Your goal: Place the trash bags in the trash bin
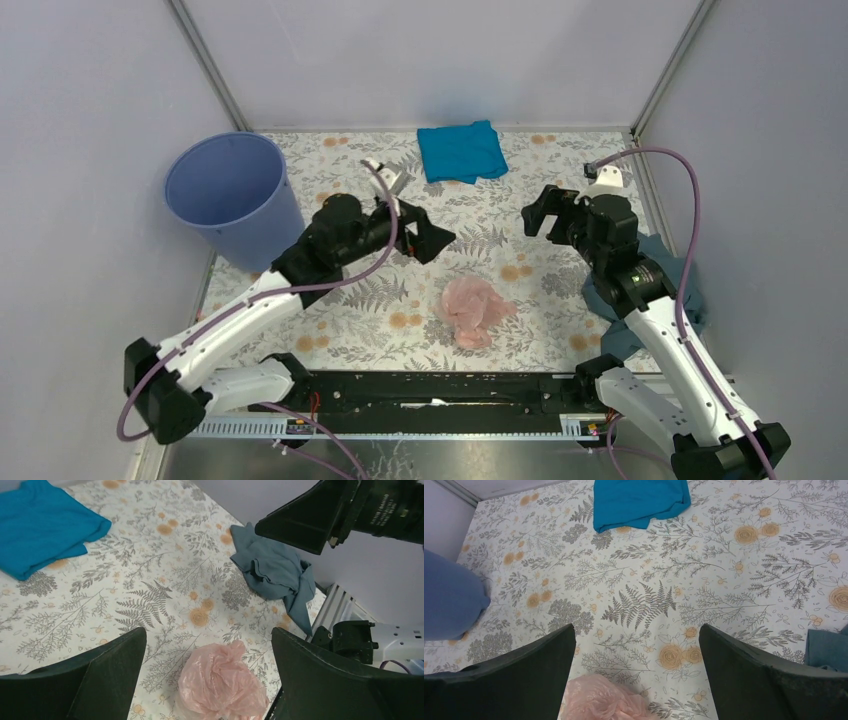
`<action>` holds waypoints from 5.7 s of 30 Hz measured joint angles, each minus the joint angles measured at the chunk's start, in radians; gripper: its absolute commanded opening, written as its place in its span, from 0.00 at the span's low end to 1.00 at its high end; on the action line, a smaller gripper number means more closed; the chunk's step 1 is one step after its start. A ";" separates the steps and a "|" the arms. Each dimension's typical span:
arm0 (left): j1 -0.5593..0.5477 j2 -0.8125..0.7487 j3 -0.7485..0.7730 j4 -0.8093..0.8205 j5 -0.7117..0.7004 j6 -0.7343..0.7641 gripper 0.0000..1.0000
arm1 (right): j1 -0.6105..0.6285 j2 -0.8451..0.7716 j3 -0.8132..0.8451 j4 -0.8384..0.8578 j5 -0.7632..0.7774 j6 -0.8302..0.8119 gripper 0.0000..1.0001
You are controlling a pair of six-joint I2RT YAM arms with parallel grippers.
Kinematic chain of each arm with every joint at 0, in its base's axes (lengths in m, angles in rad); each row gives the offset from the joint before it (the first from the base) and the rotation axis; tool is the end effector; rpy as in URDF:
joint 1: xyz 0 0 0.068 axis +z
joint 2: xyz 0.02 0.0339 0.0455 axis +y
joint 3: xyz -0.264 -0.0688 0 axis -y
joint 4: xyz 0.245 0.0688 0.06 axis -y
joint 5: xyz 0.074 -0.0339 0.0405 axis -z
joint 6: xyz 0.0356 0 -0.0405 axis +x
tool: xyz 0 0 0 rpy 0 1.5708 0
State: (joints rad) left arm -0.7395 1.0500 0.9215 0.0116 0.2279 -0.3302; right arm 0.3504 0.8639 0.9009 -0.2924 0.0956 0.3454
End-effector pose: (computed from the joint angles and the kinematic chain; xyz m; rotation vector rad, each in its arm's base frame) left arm 0.1772 -0.1726 0.3579 0.5380 1.7024 -0.9801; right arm 0.1862 0.0644 0.3556 0.0635 1.8426 0.4023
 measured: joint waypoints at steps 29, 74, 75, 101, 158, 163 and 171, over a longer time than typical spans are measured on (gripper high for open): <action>-0.191 0.535 0.074 -0.107 0.021 -0.249 0.81 | 0.000 -0.029 -0.287 0.014 -0.374 0.095 1.00; -0.062 0.156 0.048 -0.003 0.093 -0.161 0.77 | 0.000 0.008 -0.338 0.476 -0.626 0.345 0.00; -0.062 0.141 0.046 -0.002 0.084 -0.151 0.81 | 0.000 0.005 -0.338 0.467 -0.620 0.343 0.00; 0.345 0.182 -0.214 1.020 0.600 -0.865 0.99 | 0.000 -0.230 -0.094 0.413 -0.735 0.087 0.00; 0.298 0.103 -0.020 0.152 0.227 -0.391 0.00 | 0.075 0.039 -0.242 0.457 -0.636 0.317 0.99; 0.298 0.109 -0.020 0.171 0.259 -0.397 0.00 | 0.158 0.255 -0.192 0.497 -0.601 0.385 0.88; 0.298 0.172 -0.020 0.194 0.340 -0.430 0.00 | 0.166 0.442 -0.180 0.717 -0.623 0.510 0.09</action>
State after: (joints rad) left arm -0.4412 1.2221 0.9012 0.2058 0.5678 -0.7597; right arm 0.5163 1.3060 0.7204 0.4244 -0.5278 0.8558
